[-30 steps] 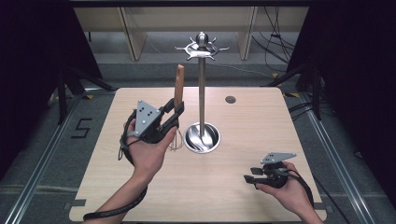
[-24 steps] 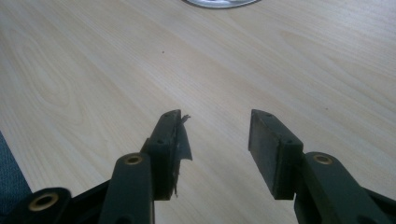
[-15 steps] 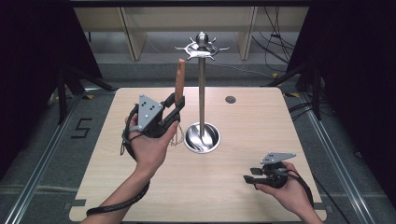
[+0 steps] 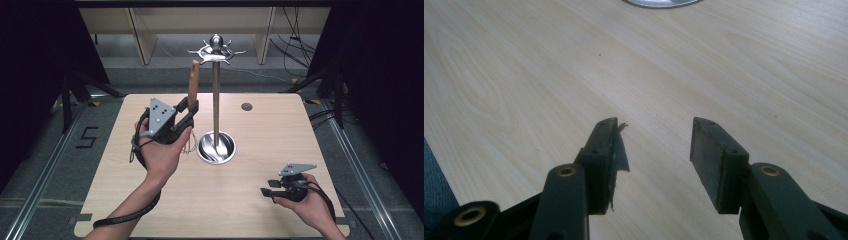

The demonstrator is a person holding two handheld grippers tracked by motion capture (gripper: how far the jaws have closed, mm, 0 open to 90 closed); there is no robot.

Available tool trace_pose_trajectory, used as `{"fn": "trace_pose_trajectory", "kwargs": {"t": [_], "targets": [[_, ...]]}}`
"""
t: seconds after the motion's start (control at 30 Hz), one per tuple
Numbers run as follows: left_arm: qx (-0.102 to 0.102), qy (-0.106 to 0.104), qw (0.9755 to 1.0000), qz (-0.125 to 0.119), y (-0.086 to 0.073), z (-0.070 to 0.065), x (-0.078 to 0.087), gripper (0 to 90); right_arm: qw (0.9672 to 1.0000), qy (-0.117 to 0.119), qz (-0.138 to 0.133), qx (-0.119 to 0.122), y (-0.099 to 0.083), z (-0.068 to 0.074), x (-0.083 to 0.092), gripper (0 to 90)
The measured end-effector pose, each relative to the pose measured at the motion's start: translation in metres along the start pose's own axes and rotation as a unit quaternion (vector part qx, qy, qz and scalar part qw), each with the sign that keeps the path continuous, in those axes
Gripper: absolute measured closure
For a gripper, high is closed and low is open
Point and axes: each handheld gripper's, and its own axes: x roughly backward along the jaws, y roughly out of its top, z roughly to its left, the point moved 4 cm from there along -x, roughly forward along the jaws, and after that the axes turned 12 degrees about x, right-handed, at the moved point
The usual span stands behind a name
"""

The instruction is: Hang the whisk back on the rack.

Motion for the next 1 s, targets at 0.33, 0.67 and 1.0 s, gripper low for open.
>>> {"fn": "trace_pose_trajectory", "kwargs": {"t": [0.33,0.67,1.0], "targets": [[-0.001,0.001,1.0,0.004,0.001,0.0,-0.003,68.5,1.0,-0.001,-0.002,0.005,0.0,-0.001,0.0,54.9],[-0.012,0.005,0.9999,0.005,0.003,0.001,-0.007,68.5,1.0,0.002,0.002,0.0,0.0,0.001,0.0,54.9],[0.001,0.003,0.9999,0.011,0.003,0.0,-0.012,68.5,1.0,0.001,0.001,0.006,0.0,0.0,-0.001,54.9]]}}
